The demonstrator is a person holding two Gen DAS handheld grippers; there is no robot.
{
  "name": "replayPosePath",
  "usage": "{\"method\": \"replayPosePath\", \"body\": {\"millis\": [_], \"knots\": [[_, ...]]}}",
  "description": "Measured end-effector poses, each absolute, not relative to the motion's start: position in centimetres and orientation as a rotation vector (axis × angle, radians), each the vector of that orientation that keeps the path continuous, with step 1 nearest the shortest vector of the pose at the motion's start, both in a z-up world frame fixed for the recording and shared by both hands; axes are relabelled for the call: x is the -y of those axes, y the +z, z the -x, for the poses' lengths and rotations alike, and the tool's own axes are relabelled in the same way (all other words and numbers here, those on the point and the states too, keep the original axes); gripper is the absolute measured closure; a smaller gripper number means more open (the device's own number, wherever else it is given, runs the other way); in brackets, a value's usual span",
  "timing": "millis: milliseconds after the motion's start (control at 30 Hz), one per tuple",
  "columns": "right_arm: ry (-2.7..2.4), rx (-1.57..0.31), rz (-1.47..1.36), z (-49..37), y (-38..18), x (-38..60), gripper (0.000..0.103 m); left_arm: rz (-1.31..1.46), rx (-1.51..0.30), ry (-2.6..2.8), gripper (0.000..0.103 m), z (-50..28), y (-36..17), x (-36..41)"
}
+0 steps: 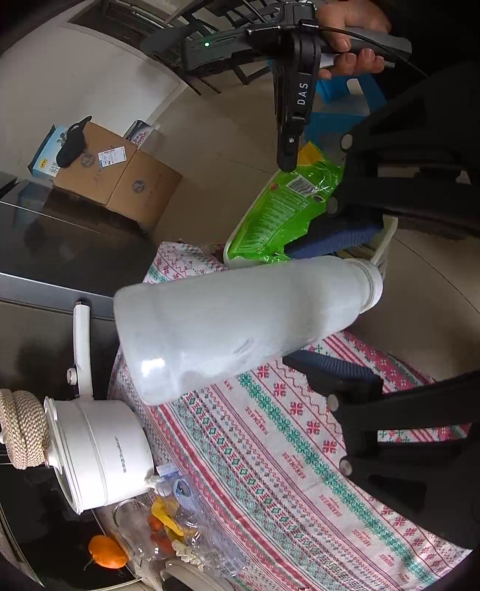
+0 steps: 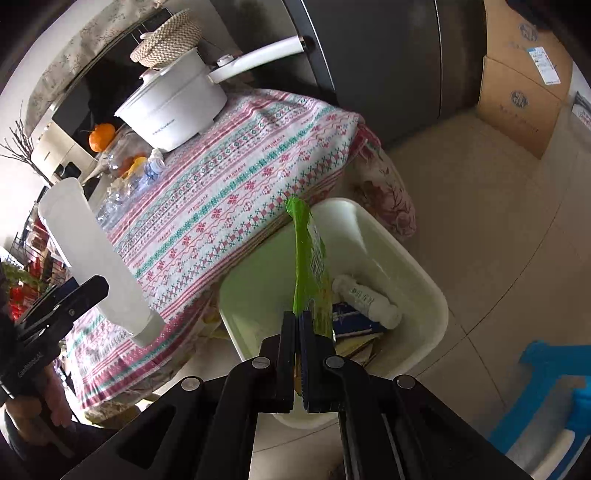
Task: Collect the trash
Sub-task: 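Carry the onion rings bag over the white bin and open the right gripper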
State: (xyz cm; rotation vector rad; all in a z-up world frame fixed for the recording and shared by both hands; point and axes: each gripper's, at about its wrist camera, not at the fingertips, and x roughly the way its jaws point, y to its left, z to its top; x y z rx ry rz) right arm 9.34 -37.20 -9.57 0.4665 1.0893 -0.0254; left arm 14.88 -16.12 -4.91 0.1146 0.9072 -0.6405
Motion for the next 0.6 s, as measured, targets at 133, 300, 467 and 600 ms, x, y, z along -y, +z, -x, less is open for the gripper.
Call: {"method": "replayPosePath", "body": {"millis": [133,300,467,600], "knots": [[-0.092,-1.123,-0.476,-9.9,-10.8,38.3,0.090,-0.137,-0.922,-0.661,0.050,-14.7,-5.8,17.7],[-0.135,-1.095,-0.418,-9.4,-9.9,38.6,0.069,-0.159,-0.933,-0.685,0.050,-14.6,-6.5,19.0],[-0.154,-1.061,-0.442,-8.6,-9.1,39.5,0.054,-0.181,-0.960,-0.706,0.050,-14.5,-7.9,20.5],[-0.182,-1.043,-0.461,-8.5,-8.6,40.2,0.052,-0.200,-0.977,-0.712,0.050,-14.5,-9.1,21.5]]}}
